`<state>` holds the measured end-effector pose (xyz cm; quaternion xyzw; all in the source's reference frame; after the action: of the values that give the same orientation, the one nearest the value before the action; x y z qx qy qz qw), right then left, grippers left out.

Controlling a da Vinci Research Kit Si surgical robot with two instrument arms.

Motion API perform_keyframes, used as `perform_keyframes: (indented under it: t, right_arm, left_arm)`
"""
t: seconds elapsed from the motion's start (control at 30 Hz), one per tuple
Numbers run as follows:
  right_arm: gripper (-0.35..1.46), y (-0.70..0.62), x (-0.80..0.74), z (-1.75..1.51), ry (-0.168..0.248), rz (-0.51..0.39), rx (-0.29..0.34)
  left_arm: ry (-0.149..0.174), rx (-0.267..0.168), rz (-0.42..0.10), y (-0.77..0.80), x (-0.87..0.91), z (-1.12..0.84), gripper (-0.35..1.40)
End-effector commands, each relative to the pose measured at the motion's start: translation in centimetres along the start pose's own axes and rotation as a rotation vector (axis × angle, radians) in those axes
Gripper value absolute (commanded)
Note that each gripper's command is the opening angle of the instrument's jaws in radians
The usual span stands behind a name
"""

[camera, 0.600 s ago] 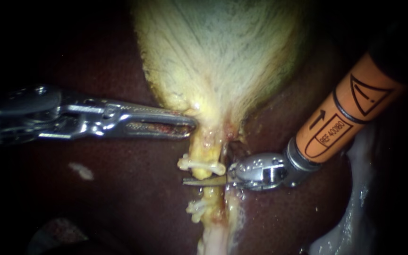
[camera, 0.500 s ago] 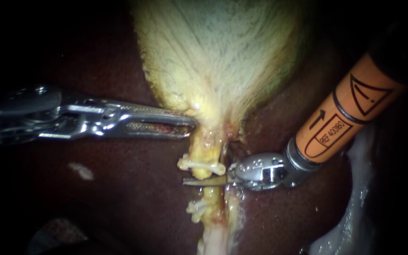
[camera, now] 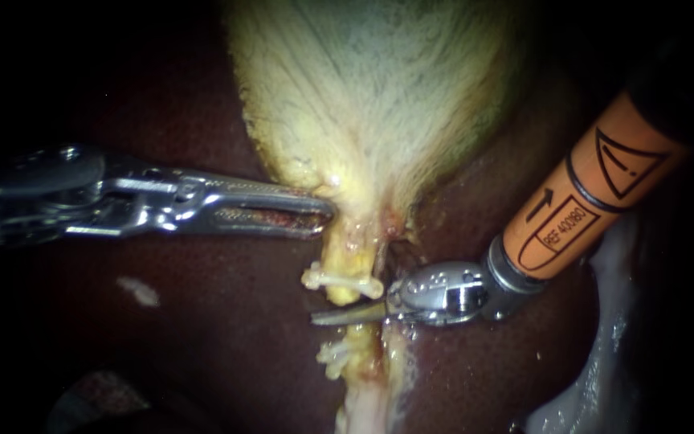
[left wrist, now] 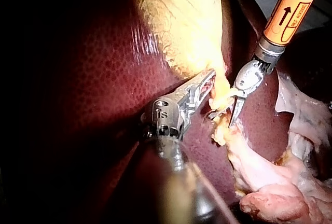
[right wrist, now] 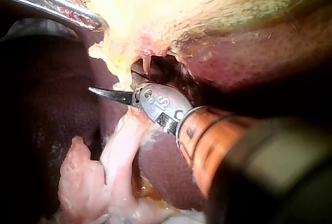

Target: Go back from the cut left tube

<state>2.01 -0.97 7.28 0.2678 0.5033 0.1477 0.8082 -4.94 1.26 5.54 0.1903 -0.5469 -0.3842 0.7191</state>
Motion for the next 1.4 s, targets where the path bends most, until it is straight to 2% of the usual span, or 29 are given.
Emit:
perform_keyframes:
  t: [0.03, 0.23, 0.37, 0.63, 0.77, 1.03, 1.2, 1.27, 1.4]
  right_arm:
    - [0.76, 0.00, 0.00, 0.00, 0.003, 0.000, 0.000]
    - [0.81, 0.00, 0.00, 0.00, 0.003, 0.000, 0.000]
    - [0.98, -0.04, 0.01, 0.00, 0.003, -0.001, 0.001]
    - [1.18, -0.34, 0.09, -0.05, 0.001, -0.011, 0.023]
    - [1.21, -0.42, 0.09, -0.18, 0.001, -0.014, 0.033]
    - [1.15, -0.37, 0.07, -0.68, 0.003, -0.055, 0.035]
    - [1.31, -0.28, 0.19, -1.07, 0.005, -0.113, -0.048]
    - [1.33, -0.24, 0.23, -1.25, 0.005, -0.141, -0.083]
    - [1.35, -0.16, 0.32, -1.56, 0.019, -0.185, -0.114]
  left_arm:
    - [0.001, 0.000, 0.000, 0.00, 0.00, 0.00, -0.35]
    - [0.001, 0.000, -0.001, 0.00, 0.00, 0.00, -0.35]
    - [0.001, 0.001, -0.001, 0.01, 0.00, -0.01, -0.35]
    - [0.001, 0.002, -0.001, 0.02, 0.00, -0.01, -0.35]
    - [0.001, 0.002, -0.001, 0.03, 0.00, -0.02, -0.35]
    - [0.001, 0.004, -0.001, 0.07, 0.00, -0.03, -0.35]
    - [0.001, 0.005, -0.001, 0.09, 0.01, -0.04, -0.35]
    - [0.001, 0.005, -0.001, 0.09, 0.00, -0.04, -0.35]
    - [0.002, 0.005, -0.001, 0.09, 0.00, -0.04, -0.35]
